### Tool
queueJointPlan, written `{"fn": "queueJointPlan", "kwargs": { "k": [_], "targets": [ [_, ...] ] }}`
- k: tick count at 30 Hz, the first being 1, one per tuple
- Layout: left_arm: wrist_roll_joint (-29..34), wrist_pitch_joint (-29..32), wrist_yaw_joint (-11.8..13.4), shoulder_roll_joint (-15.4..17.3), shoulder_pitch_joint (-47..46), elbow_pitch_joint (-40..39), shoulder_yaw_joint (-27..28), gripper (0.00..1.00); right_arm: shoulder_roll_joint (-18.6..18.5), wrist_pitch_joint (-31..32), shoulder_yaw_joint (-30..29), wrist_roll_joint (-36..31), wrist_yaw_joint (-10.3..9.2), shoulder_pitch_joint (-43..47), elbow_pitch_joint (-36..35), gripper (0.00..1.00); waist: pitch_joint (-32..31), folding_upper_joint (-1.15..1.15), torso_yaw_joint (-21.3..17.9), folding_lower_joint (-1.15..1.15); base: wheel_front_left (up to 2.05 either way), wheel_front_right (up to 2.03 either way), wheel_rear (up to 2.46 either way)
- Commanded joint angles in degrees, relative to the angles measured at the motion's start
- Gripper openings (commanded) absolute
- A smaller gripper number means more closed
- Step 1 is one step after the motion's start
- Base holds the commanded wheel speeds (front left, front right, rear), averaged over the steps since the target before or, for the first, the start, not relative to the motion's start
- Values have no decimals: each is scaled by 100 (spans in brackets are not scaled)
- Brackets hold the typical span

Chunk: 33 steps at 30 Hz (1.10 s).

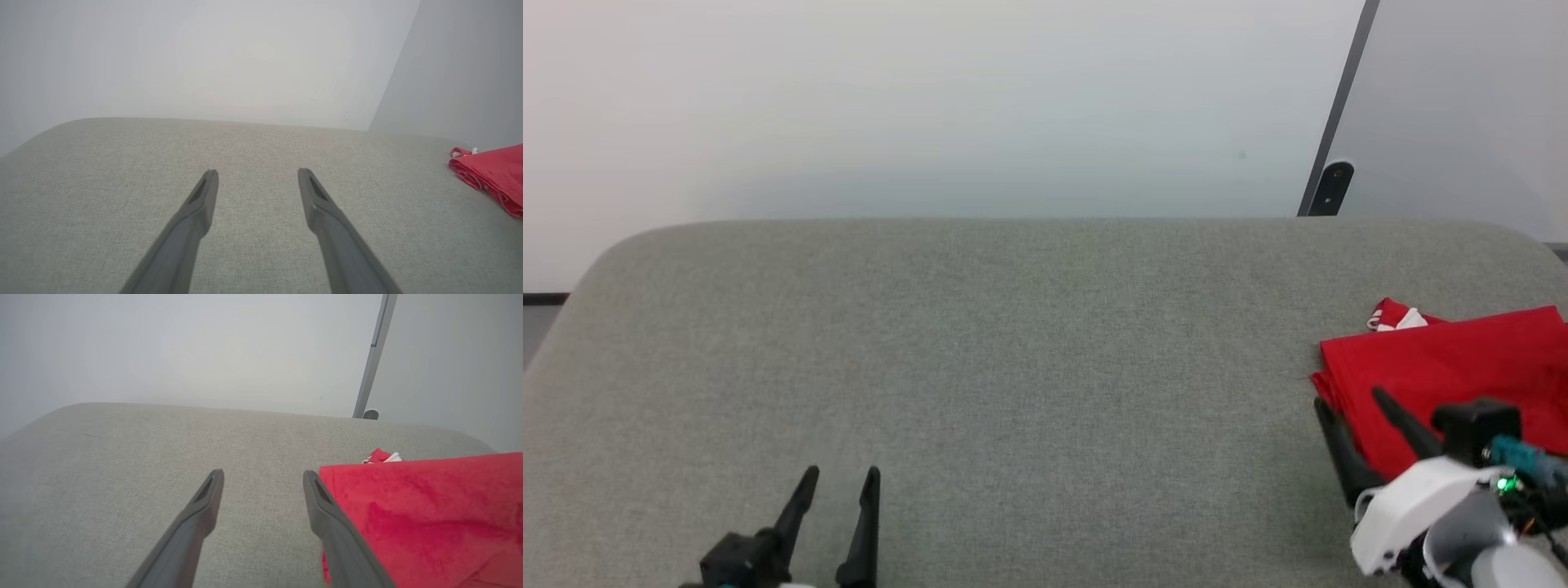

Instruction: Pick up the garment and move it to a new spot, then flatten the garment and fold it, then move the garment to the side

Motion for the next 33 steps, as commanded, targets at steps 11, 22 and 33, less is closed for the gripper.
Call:
{"fn": "queueJointPlan", "kwargs": {
  "k": [11, 22, 33],
  "targets": [
    [-65, 4, 76, -206, 647, -270, 228, 100, 284, 11, -464, -25, -9, 1036, -767, 100, -54, 0, -12, 0, 0, 0, 0],
    [37, 4, 160, -308, 1244, -889, 395, 100, 405, 365, -790, -188, -9, 1603, -1584, 100, 38, 0, 63, 0, 0, 0, 0],
    [68, 4, 154, -307, 1156, -842, 293, 100, 495, 479, -694, -216, -9, 1612, -1686, 100, 19, 0, 43, 0, 0, 0, 0]
  ]
}}
